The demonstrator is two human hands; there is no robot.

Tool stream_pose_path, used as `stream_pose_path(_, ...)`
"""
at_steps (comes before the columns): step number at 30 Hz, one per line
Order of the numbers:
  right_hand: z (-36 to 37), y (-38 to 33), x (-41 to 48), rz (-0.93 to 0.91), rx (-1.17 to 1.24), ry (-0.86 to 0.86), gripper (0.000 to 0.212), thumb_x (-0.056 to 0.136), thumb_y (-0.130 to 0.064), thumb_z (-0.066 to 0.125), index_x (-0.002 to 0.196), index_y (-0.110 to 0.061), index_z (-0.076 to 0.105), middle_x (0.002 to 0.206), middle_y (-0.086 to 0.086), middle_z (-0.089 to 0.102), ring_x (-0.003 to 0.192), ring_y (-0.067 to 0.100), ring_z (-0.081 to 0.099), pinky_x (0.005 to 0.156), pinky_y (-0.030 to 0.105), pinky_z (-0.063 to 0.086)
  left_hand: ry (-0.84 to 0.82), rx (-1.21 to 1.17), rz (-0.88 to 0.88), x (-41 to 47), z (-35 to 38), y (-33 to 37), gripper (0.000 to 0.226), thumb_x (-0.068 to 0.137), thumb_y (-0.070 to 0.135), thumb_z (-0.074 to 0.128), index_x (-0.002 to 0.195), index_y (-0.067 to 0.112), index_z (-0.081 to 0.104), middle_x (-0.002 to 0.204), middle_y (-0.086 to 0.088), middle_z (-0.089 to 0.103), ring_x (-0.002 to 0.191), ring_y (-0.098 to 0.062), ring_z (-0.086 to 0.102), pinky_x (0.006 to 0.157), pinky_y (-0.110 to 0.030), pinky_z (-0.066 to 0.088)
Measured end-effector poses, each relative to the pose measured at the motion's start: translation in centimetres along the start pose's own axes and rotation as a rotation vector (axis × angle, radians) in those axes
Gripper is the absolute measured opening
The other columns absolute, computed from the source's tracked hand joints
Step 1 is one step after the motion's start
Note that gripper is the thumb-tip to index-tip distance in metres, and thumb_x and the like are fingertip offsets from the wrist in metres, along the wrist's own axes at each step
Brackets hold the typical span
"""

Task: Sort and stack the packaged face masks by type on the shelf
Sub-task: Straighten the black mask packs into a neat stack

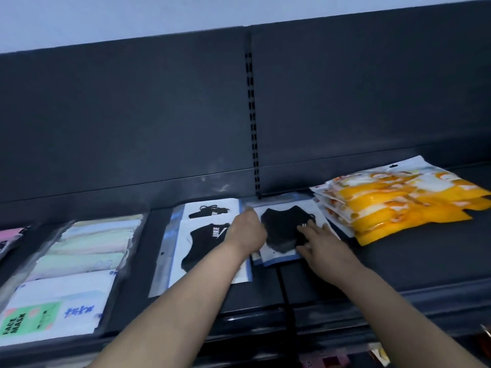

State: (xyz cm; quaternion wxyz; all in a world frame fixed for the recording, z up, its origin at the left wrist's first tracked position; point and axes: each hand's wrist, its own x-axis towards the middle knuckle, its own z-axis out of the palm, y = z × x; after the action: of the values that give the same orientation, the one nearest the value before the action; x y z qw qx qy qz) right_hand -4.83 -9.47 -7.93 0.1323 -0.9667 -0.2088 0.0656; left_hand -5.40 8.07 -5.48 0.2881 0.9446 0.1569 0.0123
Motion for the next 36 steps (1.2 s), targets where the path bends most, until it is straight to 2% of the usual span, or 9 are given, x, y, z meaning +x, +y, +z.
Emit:
stream_pose_path(4,0.1,1.4,-0.4,-0.057,0.135,0.002,0.054,0.1,-0.033,0.04,0.149,-0.018,0.022,0.16,0.007,0.012,0.146,0.029,0.009,0.117,0.033,0.012,0.105,-0.355,-0.31,2.1,1.2,1.7,0.029,0.086,0.018,0.061,0.109,0.001,0.058,0.108,-0.016,0.067,0.099,-0.033,0.065,0.081,-0.036,0.053)
stream_pose_path(8,-0.4,2.7,-0.4,-0.105,0.337,0.074,0.05,0.1,-0.03,0.042,0.147,-0.019,0.028,0.158,0.005,0.018,0.146,0.018,0.015,0.115,0.03,0.022,0.206,-0.775,-0.35,1.7,1.0,2.9,0.007,0.081,0.014,0.071,0.079,0.012,0.065,0.089,-0.014,0.074,0.086,-0.035,0.071,0.083,-0.047,0.058)
stream_pose_path(15,-0.7,-1.8,0.6,-0.375,0.229,0.137,0.059,0.097,-0.045,0.04,0.148,-0.02,0.025,0.16,0.004,0.011,0.148,0.02,0.005,0.119,0.037,0.015,0.41,-1.11,-0.428,-4.9,-2.4,0.1,0.021,0.085,-0.006,0.057,0.103,0.004,0.054,0.096,-0.021,0.069,0.088,-0.039,0.069,0.079,-0.056,0.057)
stream_pose_path(18,0.0,-5.7,0.0,-0.495,0.229,0.134,0.062,0.096,-0.048,0.04,0.149,-0.023,0.022,0.161,0.001,0.003,0.148,0.02,-0.003,0.12,0.041,0.01,0.556,-1.104,-0.483,-8.6,-3.7,-2.4,0.025,0.084,-0.01,0.055,0.107,-0.002,0.057,0.084,-0.018,0.065,0.076,-0.035,0.067,0.063,-0.049,0.06)
stream_pose_path(21,1.6,-8.4,-0.7,-0.566,0.187,0.03,0.063,0.096,-0.051,0.037,0.151,-0.03,0.015,0.161,-0.001,0.003,0.148,0.019,-0.004,0.12,0.042,0.009,0.608,-0.977,-0.608,-11.3,-4.1,-5.6,0.042,0.078,-0.009,0.064,0.117,-0.004,0.051,0.092,-0.018,0.063,0.084,-0.035,0.066,0.07,-0.045,0.059)
stream_pose_path(23,3.0,-9.2,-0.8,-0.577,0.105,-0.057,0.06,0.097,-0.048,0.038,0.15,-0.033,0.016,0.161,-0.003,0.005,0.148,0.02,-0.002,0.12,0.044,0.008,0.643,-0.608,-0.697,-12.5,-4.3,-8.1,0.077,0.072,0.003,0.074,0.136,0.002,0.032,0.119,-0.018,0.053,0.107,-0.036,0.058,0.085,-0.042,0.052)
stream_pose_path(27,3.6,-9.9,-0.5,-0.596,0.085,-0.167,0.05,0.099,-0.034,0.04,0.148,-0.032,0.027,0.161,-0.003,0.004,0.148,0.02,-0.003,0.121,0.042,0.007,0.479,0.062,-0.438,-13.4,-5.6,-10.1,0.091,0.075,0.031,0.075,0.15,0.027,0.022,0.148,-0.01,0.032,0.134,-0.035,0.032,0.103,-0.047,0.037)
stream_pose_path(32,3.3,-10.3,-0.9,-0.632,0.186,-0.162,0.055,0.094,-0.005,0.037,0.143,-0.03,0.039,0.16,-0.002,0.012,0.148,0.012,0.0,0.121,0.033,0.003,0.12,0.161,-0.281,-11.0,-6.3,-12.0,0.087,0.081,0.063,0.059,0.151,0.038,0.015,0.162,-0.008,0.002,0.148,-0.034,-0.001,0.119,-0.049,0.014)
stream_pose_path(36,4.1,-10.7,-1.8,-0.453,0.159,-0.034,0.051,0.097,-0.038,0.042,0.146,-0.036,0.029,0.161,0.001,0.002,0.148,0.025,-0.006,0.119,0.036,0.004,-0.026,0.156,-0.276,-10.3,-6.1,-13.5,0.09,0.076,0.071,0.058,0.149,0.033,0.021,0.159,-0.013,0.016,0.147,-0.034,0.008,0.118,-0.046,0.018)
